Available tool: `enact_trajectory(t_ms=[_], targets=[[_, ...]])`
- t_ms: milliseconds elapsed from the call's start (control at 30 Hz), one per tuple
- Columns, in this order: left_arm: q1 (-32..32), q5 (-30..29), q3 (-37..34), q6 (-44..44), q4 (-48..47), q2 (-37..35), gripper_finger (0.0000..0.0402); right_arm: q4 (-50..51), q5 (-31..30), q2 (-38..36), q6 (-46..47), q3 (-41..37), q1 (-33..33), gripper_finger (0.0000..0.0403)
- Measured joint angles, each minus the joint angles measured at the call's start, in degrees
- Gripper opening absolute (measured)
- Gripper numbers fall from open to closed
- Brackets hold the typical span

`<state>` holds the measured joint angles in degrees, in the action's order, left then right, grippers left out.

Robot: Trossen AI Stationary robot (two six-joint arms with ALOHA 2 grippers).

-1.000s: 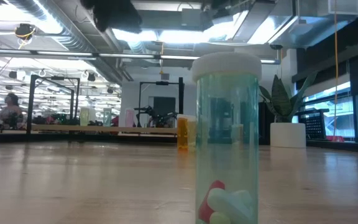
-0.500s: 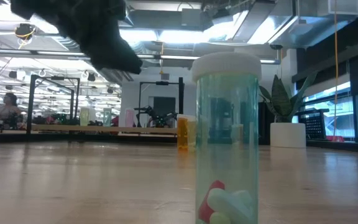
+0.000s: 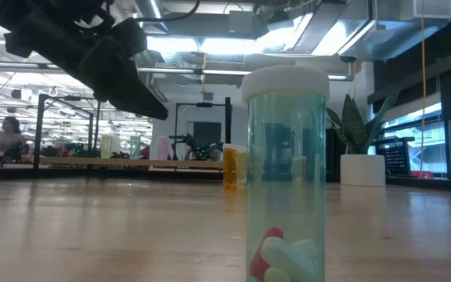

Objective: Pick and place medicine bottles onto shelf by color
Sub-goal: Put the middle orange pill bottle on the shelf

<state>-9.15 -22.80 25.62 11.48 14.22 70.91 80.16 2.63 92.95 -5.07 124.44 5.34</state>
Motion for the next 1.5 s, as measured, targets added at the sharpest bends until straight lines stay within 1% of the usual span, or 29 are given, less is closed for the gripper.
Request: enact_trajectory(t_ms=[67,167,267,367,433,500,567,667,767,900,1000,1233,1267,1333,1500], targets=[[1.2,1.2,0.0,-2.3,0.2,0.0,0.0148,0.0,0.0,0.1,0.3,0.0,0.0,0.0259],[3.3,6.4,0.0,-4.7,1.5,1.0,0.0148,-0.2,0.0,0.2,0.3,0.0,0.0,0.0259],[4.8,10.6,-0.1,-7.6,5.9,3.6,0.0148,-0.5,0.0,0.1,0.3,0.0,0.0,0.0259],[6.5,12.2,0.0,-9.1,11.1,6.6,0.0148,-0.7,0.0,0.2,0.2,0.0,0.0,0.0259],[8.0,13.3,0.9,-9.4,12.3,8.0,0.0148,-0.7,0.0,0.2,0.2,0.0,0.0,0.0259],[9.6,15.9,2.8,-11.3,12.0,9.1,0.0148,-0.7,0.0,0.1,0.2,0.0,0.0,0.0259],[10.9,19.6,5.0,-13.6,11.2,10.1,0.0148,-0.7,0.0,0.1,0.1,0.0,0.0,0.0259],[12.4,23.5,9.4,-15.5,7.2,11.7,0.0148,-0.7,0.0,0.1,0.1,0.0,0.0,0.0259],[13.5,23.9,13.6,-17.0,3.9,14.6,0.0148,-0.7,0.0,0.2,0.1,0.0,0.0,0.0259],[14.7,23.9,17.6,-18.1,3.8,19.3,0.0148,-0.6,0.0,0.1,0.1,0.0,0.0,0.0259],[15.3,23.4,19.0,-18.2,3.6,22.0,0.0148,-0.6,0.0,0.1,0.1,0.0,0.0,0.0259],[15.6,23.4,21.3,-18.6,3.6,22.8,0.0148,-0.6,0.0,0.1,-0.1,0.0,0.0,0.0259],[15.6,23.4,21.8,-19.0,2.9,22.6,0.0148,-0.6,0.0,0.1,-0.1,0.0,0.0,0.0259],[15.5,23.8,23.9,-20.5,-1.5,21.9,0.0148,-0.6,0.0,0.1,0.0,0.0,0.0,0.0259],[15.8,24.1,32.2,-21.8,-20.7,21.2,0.0148,-0.6,0.0,0.2,0.1,0.0,0.0,0.0259]])
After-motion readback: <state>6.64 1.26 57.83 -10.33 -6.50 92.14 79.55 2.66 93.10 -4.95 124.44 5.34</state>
